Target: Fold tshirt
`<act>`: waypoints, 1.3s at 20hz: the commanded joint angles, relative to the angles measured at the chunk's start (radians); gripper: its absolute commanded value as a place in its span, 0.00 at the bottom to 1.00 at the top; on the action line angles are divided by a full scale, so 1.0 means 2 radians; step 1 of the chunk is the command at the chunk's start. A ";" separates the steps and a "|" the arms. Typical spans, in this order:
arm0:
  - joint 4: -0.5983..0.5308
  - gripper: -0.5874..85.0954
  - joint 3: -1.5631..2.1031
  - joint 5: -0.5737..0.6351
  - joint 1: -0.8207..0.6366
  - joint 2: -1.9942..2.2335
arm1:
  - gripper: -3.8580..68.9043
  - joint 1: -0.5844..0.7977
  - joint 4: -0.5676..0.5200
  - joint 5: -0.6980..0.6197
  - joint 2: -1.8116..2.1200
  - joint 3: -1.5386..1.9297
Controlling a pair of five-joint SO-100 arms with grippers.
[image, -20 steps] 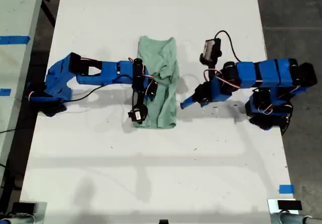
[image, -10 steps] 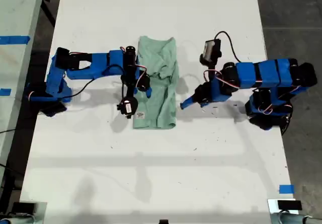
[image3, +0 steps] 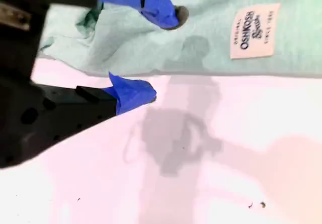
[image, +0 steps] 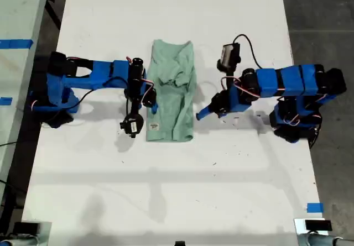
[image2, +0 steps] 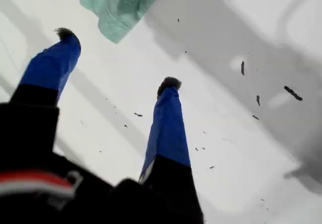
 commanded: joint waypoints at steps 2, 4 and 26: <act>-0.044 0.20 0.024 -0.018 0.020 0.053 | 0.46 -0.011 -0.012 -0.017 -0.085 -0.114; -0.054 0.20 0.024 -0.019 0.025 0.049 | 0.46 -0.012 -0.009 -0.026 -0.146 -0.171; -0.178 0.01 0.031 -0.039 0.049 -0.112 | 0.11 -0.011 -0.026 -0.026 -0.513 -0.409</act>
